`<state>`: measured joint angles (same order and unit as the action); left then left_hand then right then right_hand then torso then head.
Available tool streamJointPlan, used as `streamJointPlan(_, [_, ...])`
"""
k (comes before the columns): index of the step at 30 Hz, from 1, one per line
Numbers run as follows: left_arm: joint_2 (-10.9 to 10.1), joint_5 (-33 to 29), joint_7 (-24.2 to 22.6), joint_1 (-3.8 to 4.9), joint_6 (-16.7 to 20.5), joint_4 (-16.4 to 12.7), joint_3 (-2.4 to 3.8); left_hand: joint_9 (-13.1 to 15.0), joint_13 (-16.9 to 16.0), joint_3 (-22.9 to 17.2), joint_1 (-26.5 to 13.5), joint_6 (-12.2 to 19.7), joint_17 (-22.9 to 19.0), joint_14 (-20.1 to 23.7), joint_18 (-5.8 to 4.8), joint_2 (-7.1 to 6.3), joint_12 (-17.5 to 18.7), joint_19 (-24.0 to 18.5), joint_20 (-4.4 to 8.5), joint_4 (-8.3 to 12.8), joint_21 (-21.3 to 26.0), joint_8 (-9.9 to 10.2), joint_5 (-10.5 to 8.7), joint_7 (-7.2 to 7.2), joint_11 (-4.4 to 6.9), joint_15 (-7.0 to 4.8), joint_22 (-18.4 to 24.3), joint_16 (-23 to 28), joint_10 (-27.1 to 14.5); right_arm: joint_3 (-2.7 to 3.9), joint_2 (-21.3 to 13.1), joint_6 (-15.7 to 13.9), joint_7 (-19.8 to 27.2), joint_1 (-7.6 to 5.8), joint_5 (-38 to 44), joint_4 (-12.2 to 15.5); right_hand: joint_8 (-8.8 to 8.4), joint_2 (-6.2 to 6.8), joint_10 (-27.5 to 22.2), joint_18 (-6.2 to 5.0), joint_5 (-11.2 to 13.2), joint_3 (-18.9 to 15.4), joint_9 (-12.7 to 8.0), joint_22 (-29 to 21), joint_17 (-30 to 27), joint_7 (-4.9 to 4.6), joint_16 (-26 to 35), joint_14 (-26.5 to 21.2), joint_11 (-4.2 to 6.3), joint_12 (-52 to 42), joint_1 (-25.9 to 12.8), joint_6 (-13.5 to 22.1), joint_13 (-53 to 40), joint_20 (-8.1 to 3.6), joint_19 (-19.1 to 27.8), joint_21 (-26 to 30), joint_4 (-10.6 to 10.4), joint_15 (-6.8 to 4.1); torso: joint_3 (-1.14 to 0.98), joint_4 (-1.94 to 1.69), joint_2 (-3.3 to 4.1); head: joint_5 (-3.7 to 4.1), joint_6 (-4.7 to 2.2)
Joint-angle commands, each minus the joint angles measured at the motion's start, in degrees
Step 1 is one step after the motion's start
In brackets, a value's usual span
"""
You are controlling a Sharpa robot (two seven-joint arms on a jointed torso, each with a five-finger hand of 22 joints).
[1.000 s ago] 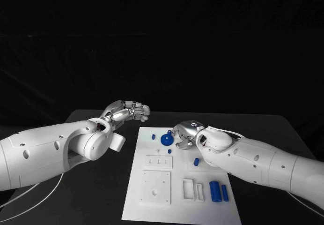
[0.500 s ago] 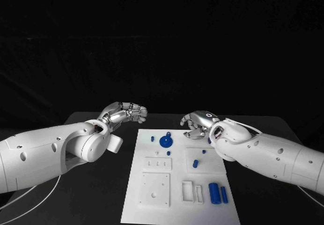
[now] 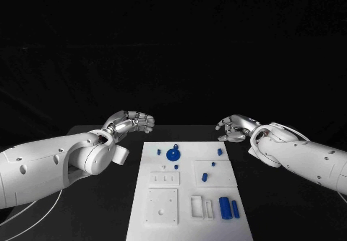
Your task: Assemble the parts on the task board
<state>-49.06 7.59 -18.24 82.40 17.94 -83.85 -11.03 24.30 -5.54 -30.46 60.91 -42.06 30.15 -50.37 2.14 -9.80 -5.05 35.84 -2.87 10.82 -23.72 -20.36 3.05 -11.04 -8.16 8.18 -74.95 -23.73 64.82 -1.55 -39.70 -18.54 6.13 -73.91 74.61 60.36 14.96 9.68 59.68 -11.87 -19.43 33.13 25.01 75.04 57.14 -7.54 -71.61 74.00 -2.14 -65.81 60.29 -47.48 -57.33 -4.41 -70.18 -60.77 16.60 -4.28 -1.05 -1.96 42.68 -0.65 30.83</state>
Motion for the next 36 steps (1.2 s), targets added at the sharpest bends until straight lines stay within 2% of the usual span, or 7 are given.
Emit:
streamJointPlan(1, [0.1,0.2,-0.6,0.06,-0.7,0.0,0.06,0.1,-0.1,0.0,0.3,-0.2,0.1,-0.4,0.64,0.32,-0.2,0.2,0.35,0.2,-0.3,-0.2,0.05,-0.51,-0.09,-0.07,-0.9,-0.2,0.4,0.00,-0.1,4.6,4.4,0.05,-2.6,-1.7,0.39,-0.12,-0.4,-3.13,-0.4,-0.5,0.0,1.0,0.1,-1.23,0.2,-0.2,-0.07,-0.3,0.5,-1.2,-0.1,-0.06,0.6,-0.3,0.0,0.14,-0.40,0.51,-0.18,0.29,-0.01])
streamJointPlan(7, [0.2,0.2,-0.6,0.05,-0.7,0.0,0.05,0.1,0.0,0.0,0.3,-0.2,0.1,-0.4,0.63,0.30,-0.2,0.2,0.37,0.2,-0.3,-0.2,0.05,-0.51,-0.10,-0.08,-0.9,-0.2,0.4,-0.02,0.1,5.3,4.8,1.56,-2.2,-4.7,0.38,-0.12,-0.7,-3.13,-1.1,-1.2,-0.1,1.1,0.2,-1.16,0.3,-0.4,-0.01,-0.4,1.4,-1.2,-0.1,0.10,1.0,-0.3,0.1,0.09,-0.68,0.67,-0.23,0.67,0.07])
streamJointPlan(14, [0.2,0.2,-0.6,0.03,-0.9,0.3,0.03,0.0,0.0,0.0,0.3,-0.2,0.1,-0.4,0.60,0.29,0.0,0.2,0.38,0.3,-0.3,-0.2,0.04,-0.51,-0.15,-0.08,-0.9,-0.2,0.3,0.00,1.3,6.2,5.6,3.58,-2.1,-7.2,0.36,-0.11,-0.8,-3.13,-1.4,-1.6,-0.1,1.1,0.2,-1.14,0.4,-0.4,0.01,-0.4,2.1,-1.2,-0.1,0.22,1.2,-0.4,0.1,0.07,-0.79,0.59,-0.13,0.89,0.35])
streamJointPlan(15, [0.2,0.2,-0.6,0.02,-0.9,0.3,0.03,0.0,0.0,0.0,0.3,-0.2,0.1,-0.3,0.59,0.28,0.0,0.2,0.39,0.3,-0.3,-0.2,0.04,-0.51,-0.17,-0.08,-0.9,-0.2,0.2,0.00,1.4,6.4,5.6,3.77,-2.1,-7.3,0.35,-0.11,-0.8,-3.13,-1.4,-1.6,-0.1,1.1,0.2,-1.14,0.4,-0.5,0.01,-0.4,2.1,-1.2,-0.1,0.24,1.2,-0.4,0.1,0.07,-0.69,0.53,-0.13,0.98,0.39])
streamJointPlan(17, [0.2,0.2,-0.6,0.02,-1.0,0.3,0.03,0.0,0.0,0.0,0.3,-0.2,0.1,-0.3,0.58,0.29,0.0,0.2,0.40,0.3,-0.3,-0.1,0.04,-0.51,-0.20,-0.08,-0.9,-0.2,0.2,0.00,1.8,6.7,5.7,4.11,-2.1,-7.8,0.34,-0.11,-0.9,-3.13,-1.4,-1.7,-0.1,1.1,0.2,-1.12,0.5,-0.5,0.02,-0.4,2.2,-1.1,-0.1,0.27,1.3,-0.4,0.1,0.07,-0.78,0.54,-0.07,1.08,0.40])
streamJointPlan(19, [0.3,0.2,-0.6,0.01,-1.0,0.3,0.02,0.0,0.1,0.0,0.3,-0.2,0.1,-0.3,0.55,0.27,0.1,0.2,0.40,0.3,-0.3,-0.1,0.04,-0.52,-0.27,-0.08,-0.9,-0.1,0.0,0.00,2.3,7.0,5.8,4.39,-2.1,-8.3,0.32,-0.12,-0.9,-3.13,-1.4,-1.8,-0.1,1.1,0.2,-1.11,0.5,-0.5,0.03,-0.4,2.2,-1.1,-0.1,0.29,1.3,-0.4,0.1,0.06,-0.62,0.48,-0.10,1.18,0.48])
streamJointPlan(36, [0.1,0.2,-0.6,0.01,-1.0,-0.3,0.02,0.0,0.2,0.1,0.3,-0.1,0.2,-0.2,0.48,0.29,0.5,0.2,0.43,0.4,-0.3,-0.1,0.04,-0.56,-0.48,-0.07,-0.9,-0.1,-0.4,-0.01,3.5,8.4,5.8,6.17,-2.1,-9.2,0.20,-0.43,-1.2,-3.13,-1.6,-2.6,-0.2,1.1,0.3,-1.02,0.6,-0.7,0.12,-0.4,2.3,-0.8,-0.1,0.50,1.7,-0.5,0.0,-0.02,-0.43,0.44,-0.11,1.09,1.13])
